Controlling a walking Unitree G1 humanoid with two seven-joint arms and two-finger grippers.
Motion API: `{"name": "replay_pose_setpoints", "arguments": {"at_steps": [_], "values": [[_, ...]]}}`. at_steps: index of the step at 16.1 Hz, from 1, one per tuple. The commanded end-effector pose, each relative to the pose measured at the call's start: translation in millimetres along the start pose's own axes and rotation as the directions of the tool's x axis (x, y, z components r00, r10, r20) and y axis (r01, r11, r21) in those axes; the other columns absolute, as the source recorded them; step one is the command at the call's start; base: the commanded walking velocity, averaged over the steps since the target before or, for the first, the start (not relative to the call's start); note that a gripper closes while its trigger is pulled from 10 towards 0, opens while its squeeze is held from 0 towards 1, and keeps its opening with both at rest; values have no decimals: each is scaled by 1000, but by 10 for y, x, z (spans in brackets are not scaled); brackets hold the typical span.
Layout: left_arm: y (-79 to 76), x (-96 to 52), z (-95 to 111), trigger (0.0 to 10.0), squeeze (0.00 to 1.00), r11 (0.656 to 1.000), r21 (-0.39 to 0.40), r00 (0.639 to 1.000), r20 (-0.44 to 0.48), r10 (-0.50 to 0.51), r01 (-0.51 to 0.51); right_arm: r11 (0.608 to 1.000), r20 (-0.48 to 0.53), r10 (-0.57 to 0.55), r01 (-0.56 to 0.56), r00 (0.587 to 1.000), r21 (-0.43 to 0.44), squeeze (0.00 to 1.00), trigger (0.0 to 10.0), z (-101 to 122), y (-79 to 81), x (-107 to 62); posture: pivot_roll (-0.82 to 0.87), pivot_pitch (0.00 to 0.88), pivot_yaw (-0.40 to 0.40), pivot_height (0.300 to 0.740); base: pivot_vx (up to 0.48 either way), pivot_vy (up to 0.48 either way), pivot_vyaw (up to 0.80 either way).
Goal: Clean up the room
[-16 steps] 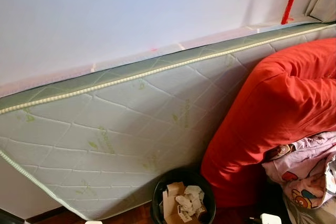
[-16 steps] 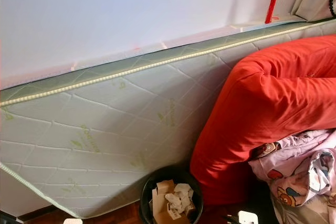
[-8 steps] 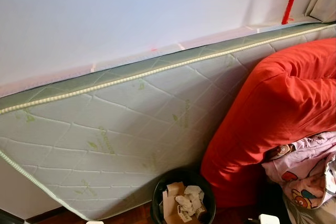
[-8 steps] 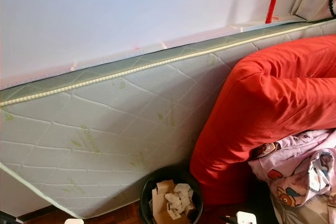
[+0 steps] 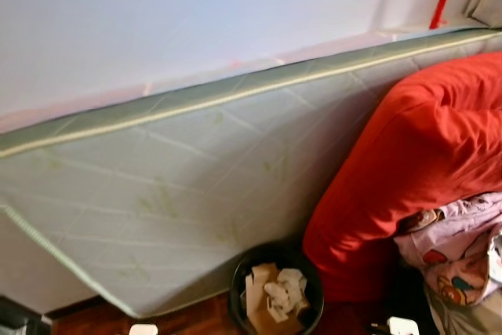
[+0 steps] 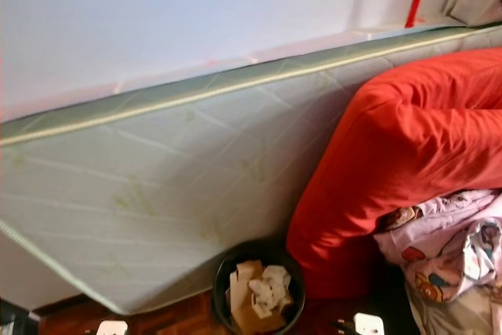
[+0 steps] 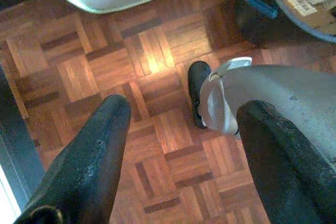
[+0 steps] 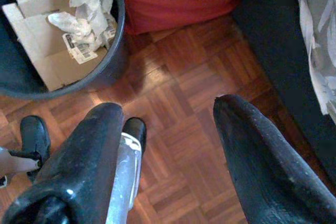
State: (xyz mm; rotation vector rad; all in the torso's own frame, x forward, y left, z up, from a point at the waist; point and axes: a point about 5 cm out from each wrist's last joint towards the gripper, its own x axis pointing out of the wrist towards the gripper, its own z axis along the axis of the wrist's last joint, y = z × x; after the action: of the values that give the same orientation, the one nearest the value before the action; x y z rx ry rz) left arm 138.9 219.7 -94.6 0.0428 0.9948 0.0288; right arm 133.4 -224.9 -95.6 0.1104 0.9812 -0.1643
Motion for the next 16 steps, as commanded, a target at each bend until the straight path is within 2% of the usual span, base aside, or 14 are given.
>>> {"name": "replay_pose_setpoints", "arguments": {"at_steps": [1,9,16], "values": [[14,-9,-33,10000,0,1000,-8,1000,-11,2,-2,1000,-5,-1,1,1000,12,0,10000,-15,6,-2,51,6,15,740,-255,0,0],[21,-14,-42,10000,0,1000,-15,1000,-7,3,-3,1000,-2,5,-5,1000,12,0,10000,-3,16,3,57,16,13,740,-253,0,0],[30,-8,-9,10000,0,1000,-22,1000,4,9,-8,1000,-2,10,-10,1000,12,0,10000,10,24,7,63,8,9,740,0,0,0]]}}
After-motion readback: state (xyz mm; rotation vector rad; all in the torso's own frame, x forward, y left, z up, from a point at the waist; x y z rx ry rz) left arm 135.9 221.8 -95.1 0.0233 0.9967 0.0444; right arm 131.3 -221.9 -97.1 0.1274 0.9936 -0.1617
